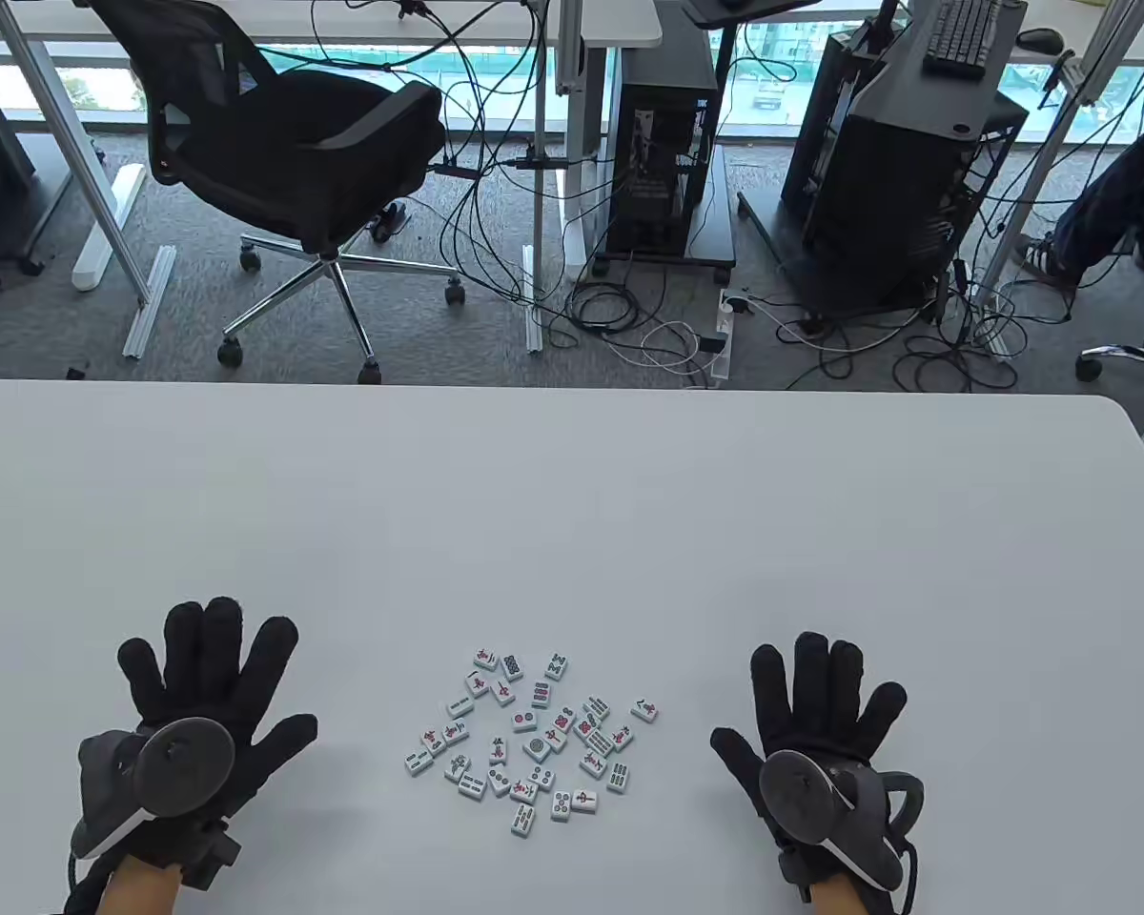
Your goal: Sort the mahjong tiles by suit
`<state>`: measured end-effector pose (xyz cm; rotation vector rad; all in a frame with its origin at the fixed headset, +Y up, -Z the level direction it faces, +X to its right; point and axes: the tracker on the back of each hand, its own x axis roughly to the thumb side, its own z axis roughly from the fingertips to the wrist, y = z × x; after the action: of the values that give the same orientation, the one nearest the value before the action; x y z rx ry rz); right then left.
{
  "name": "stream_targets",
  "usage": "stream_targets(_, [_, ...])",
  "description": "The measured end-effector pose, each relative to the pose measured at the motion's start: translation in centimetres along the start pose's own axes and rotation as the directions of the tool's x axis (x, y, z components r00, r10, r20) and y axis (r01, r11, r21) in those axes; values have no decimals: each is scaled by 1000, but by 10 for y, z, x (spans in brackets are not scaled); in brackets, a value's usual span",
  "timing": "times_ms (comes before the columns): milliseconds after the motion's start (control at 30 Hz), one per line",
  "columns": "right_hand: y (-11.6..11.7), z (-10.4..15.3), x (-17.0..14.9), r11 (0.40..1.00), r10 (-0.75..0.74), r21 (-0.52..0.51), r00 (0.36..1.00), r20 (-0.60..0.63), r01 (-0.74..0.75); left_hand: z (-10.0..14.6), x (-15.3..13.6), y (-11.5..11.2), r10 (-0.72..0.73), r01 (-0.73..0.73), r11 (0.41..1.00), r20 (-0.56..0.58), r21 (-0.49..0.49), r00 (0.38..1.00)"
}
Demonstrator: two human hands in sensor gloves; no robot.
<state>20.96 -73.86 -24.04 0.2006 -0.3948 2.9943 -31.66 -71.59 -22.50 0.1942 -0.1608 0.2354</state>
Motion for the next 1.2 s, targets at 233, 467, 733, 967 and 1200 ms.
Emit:
stream_targets(233, [1,-1,0,999,-30,15,1000,-1,30,-1,-1,-3,4,-4,1000,-1,-20,1000])
stream_targets(467, [-2,-1,-3,999,-44,1,999,-18,44,-1,0,-4,10,-9,1000,13,-21,1000])
stream_targets(733, [-1,-1,-2,999,-38,4,999,-10,38,-1,2,-4,9,-8,1000,22,-19,1000])
stream_targets(967, [0,-1,-1,999,-46,12,999,-8,46,-1,3,-4,15,-14,1000,36,-14,999])
stream_targets(1200, [-6,-7,13,993,-97,63,995,22,95,0,3,-4,61,-60,998,41,-20,997])
